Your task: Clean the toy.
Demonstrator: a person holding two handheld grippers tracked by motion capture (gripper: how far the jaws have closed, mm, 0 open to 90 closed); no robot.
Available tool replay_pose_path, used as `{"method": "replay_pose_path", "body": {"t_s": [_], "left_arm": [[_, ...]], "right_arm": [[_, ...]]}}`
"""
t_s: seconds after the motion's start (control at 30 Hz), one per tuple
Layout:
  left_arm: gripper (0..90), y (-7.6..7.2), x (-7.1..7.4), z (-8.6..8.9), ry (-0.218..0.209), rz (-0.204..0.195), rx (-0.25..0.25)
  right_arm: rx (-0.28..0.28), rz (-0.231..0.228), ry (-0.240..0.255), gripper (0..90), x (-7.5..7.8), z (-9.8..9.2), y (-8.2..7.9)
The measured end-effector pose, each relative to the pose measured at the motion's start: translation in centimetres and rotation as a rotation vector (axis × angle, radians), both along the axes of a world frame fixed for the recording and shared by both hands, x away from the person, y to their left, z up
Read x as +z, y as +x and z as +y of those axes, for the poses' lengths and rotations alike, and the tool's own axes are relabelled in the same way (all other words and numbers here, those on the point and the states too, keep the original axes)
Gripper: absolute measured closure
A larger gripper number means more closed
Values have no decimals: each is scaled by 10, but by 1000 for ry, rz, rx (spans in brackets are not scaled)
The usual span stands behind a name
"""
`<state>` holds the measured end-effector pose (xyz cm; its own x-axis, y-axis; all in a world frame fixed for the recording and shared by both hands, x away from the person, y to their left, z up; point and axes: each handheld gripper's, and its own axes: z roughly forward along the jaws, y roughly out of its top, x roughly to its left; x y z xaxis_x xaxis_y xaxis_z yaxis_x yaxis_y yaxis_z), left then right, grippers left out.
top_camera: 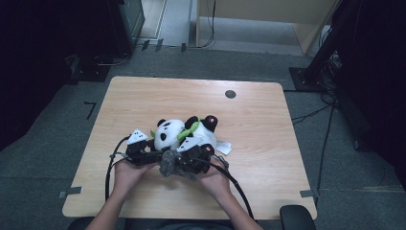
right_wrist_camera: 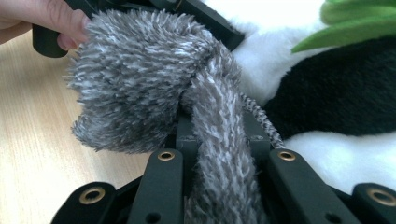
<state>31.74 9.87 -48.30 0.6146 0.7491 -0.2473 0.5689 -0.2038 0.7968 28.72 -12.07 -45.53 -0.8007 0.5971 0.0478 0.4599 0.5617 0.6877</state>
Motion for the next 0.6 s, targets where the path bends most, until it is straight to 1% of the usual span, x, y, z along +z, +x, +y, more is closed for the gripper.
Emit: {"method": "replay_pose_path", "body": {"t_s": [0.03,0.13,0.2,0.23,0.27,0.33,0.37,0.43,0.53,0.57,0.6], "left_arm": [[332,0,0,0,2,-1,-1],[332,0,0,0,3,-2,-1],[332,0,0,0,2,-2,0],[332,0,0,0,2,-2,-1],[332,0,0,0,2,-2,-1],[332,0,0,0,3,-3,-2],[331,0,0,0,4,-3,-1],[332,-1,0,0,4,-3,-2],[331,0,0,0,2,-2,-2],[331,0,0,0,2,-2,-2],[331,0,0,0,2,-2,-3]], "right_arm": [[-6,-2,6,755,0,-3,-1],[-12,-8,-1,755,2,-5,-3],[-12,-26,-11,754,3,-6,-6],[-18,-42,-22,754,5,-7,-10],[-18,-42,-22,754,5,-7,-10],[-20,-56,-26,754,6,-10,-13],[-24,-57,-25,754,7,-12,-17],[-24,-60,-21,754,8,-14,-19],[-42,-43,4,754,8,-23,-24],[-42,-43,4,754,8,-23,-24],[-51,-52,0,754,7,-27,-26]]}}
